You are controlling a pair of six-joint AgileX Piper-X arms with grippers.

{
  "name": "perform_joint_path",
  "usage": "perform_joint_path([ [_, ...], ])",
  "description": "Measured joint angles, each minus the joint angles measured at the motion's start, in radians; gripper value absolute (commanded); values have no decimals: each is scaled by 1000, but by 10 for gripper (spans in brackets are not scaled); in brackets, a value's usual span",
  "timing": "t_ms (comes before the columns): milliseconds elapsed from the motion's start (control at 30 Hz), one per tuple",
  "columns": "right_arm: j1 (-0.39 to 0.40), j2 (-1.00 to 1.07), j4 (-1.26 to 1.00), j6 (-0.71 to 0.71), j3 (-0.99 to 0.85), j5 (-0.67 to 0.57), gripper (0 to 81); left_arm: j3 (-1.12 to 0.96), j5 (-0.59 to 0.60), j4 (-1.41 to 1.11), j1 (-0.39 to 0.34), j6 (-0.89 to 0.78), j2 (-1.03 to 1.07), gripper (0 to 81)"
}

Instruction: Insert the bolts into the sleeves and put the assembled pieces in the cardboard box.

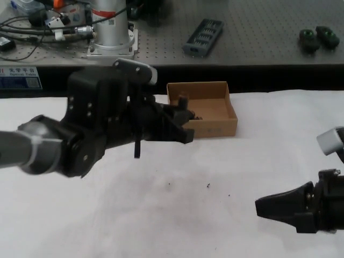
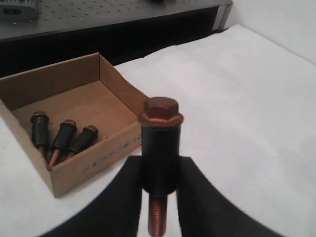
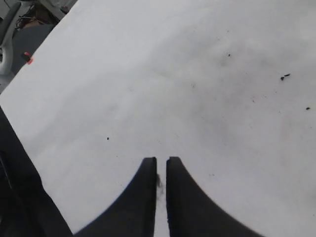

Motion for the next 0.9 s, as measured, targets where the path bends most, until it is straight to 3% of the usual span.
perform_joint_path([
  [333,0,-1,153,-106,0,89,22,-107,8,44,0,9,109,44],
  [533,0,-2,186,-111,9,95,75,-168,7,81,0,10,162,44],
  [633,25,-11,200,-108,15,106,111,-202,7,94,3,15,181,44],
  [900,138,-55,219,-99,16,170,106,-299,7,163,23,43,222,44],
])
